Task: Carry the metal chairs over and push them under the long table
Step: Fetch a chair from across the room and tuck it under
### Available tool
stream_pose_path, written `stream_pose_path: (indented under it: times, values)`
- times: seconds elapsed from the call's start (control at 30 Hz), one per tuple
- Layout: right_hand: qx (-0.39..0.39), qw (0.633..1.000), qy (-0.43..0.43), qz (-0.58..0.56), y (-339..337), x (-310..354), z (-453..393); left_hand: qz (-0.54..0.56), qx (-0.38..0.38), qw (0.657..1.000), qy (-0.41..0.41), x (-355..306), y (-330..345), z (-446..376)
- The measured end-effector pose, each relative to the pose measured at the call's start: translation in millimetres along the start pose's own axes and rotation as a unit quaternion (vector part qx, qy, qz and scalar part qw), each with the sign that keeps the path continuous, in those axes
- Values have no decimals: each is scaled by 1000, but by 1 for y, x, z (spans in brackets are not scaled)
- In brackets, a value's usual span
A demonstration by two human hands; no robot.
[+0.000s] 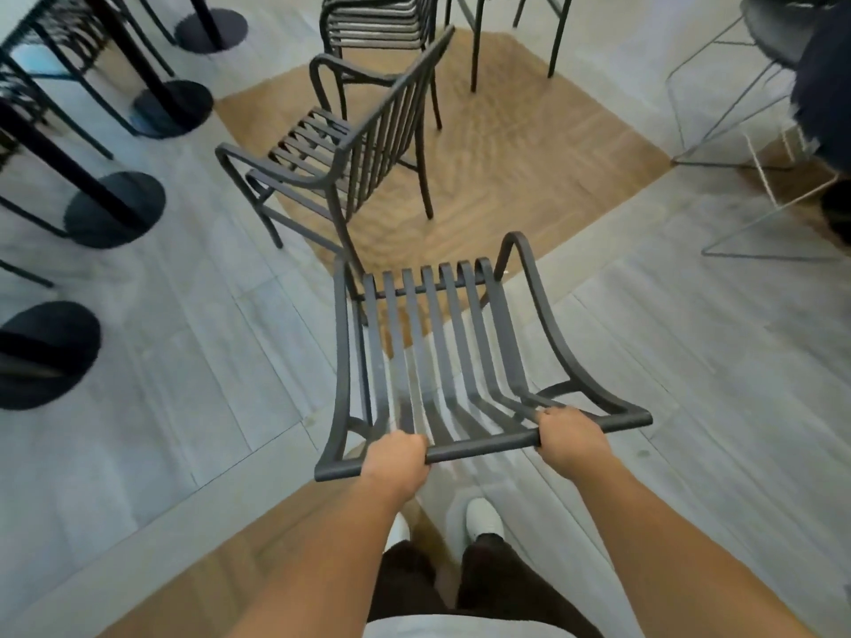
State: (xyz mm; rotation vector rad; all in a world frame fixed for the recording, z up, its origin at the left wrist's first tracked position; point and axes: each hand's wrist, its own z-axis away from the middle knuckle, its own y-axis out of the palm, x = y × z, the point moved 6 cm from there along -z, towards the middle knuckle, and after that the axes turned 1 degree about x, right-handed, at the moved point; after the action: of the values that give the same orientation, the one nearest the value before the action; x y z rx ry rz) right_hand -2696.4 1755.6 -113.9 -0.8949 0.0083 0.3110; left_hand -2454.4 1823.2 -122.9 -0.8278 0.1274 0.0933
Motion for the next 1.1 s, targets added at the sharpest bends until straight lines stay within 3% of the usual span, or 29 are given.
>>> stream_pose_path:
  times: [0.23,0.73,1.1]
  values:
    - [49,997,-53,32,4,4,-11,-13,-18,999,-43,-4,2,3]
    - [11,984,-135,113,3,11,-9,11,-53,995,-89,-9,20,20]
    - [-9,963,-199,179,-3,45,-13,57,-65,980,-181,-4,55,60]
